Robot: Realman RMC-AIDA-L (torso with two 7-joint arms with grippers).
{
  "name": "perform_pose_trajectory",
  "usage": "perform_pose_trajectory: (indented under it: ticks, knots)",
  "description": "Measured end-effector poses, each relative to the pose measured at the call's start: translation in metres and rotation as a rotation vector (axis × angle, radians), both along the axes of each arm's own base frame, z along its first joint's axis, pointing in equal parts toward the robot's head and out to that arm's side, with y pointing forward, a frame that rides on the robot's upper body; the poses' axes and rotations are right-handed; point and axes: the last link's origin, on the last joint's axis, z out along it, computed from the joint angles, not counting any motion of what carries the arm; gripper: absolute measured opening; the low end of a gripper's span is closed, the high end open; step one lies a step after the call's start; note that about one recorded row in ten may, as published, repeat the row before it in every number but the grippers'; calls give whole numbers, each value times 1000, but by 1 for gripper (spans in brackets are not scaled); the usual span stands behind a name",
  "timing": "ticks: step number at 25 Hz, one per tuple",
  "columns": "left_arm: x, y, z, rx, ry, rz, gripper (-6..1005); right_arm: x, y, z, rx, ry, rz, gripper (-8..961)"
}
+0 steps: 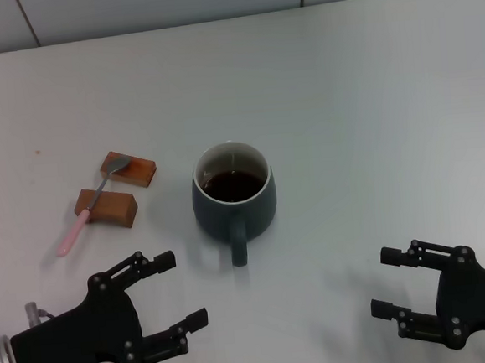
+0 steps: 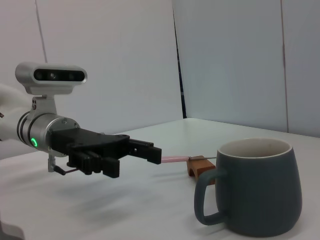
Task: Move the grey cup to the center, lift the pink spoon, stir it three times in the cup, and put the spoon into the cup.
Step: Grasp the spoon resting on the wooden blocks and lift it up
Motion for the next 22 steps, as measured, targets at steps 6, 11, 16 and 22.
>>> perform_pose_trajectory:
  ticks: [6,11,16,22]
  knots:
    - [10,-8,18,59,-239,92,842,0,1,0,0,-1,2,698]
    - [12,-15,52,168,-556,232,842,-2,3,0,0,-1,8,698]
    - [-12,-22,67,136,-762,527,842,-4,6,0,-1,-1,18,698]
    - [-34,-29,65,33,-836,764,843,-5,9,0,-6,-3,30,698]
